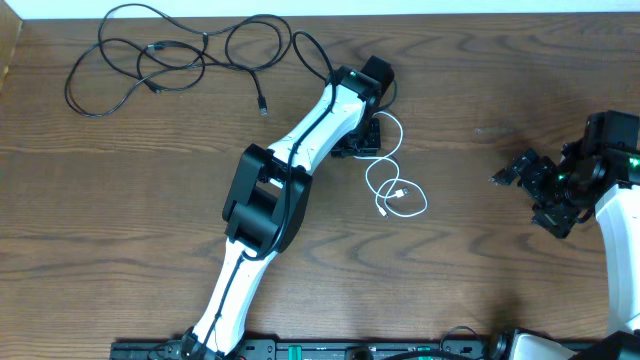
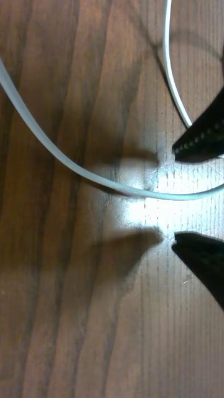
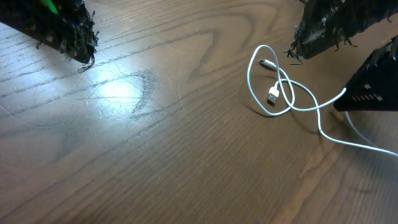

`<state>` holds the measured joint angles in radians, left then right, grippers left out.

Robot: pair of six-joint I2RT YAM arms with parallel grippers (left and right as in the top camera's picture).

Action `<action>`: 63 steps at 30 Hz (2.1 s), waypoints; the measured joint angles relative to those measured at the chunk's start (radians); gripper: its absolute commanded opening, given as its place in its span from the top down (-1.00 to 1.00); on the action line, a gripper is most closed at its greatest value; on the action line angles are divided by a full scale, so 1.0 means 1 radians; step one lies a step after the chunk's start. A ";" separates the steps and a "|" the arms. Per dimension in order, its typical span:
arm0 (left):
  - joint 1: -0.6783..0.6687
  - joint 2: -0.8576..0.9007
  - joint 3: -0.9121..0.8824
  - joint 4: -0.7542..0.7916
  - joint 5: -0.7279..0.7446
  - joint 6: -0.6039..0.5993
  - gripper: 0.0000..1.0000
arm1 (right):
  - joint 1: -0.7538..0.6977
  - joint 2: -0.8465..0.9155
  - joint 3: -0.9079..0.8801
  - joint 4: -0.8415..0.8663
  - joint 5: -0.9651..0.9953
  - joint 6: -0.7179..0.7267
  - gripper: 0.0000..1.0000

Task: Untangle cables
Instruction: 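Grasp the white cable with the left gripper and lift it, then carry the white cable to the front left and release it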

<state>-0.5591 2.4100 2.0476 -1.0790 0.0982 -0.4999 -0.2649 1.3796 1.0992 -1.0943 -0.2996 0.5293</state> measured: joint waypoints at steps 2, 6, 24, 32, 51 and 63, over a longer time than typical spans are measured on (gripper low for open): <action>0.000 0.001 0.000 0.000 0.000 -0.002 0.31 | 0.000 0.000 0.000 0.000 0.000 0.000 -0.98; 0.000 0.002 -0.001 0.002 0.000 -0.002 0.47 | 0.000 0.000 0.000 0.000 0.000 0.000 -0.99; 0.002 -0.026 -0.002 0.006 0.001 0.018 0.85 | 0.000 0.000 0.000 -0.004 0.000 -0.003 -0.99; 0.053 -0.251 -0.002 0.006 0.000 0.026 0.85 | 0.000 0.000 0.000 -0.005 0.000 -0.008 -0.99; 0.431 -0.578 0.001 -0.290 0.000 0.026 0.85 | 0.000 0.000 0.000 0.019 0.000 -0.011 -0.99; 0.596 -0.578 0.001 -0.312 0.000 0.026 0.86 | 0.000 0.000 0.000 0.018 0.000 -0.011 -0.99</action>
<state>0.0368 1.8324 2.0483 -1.3911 0.0986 -0.4744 -0.2649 1.3800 1.0992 -1.0767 -0.2996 0.5182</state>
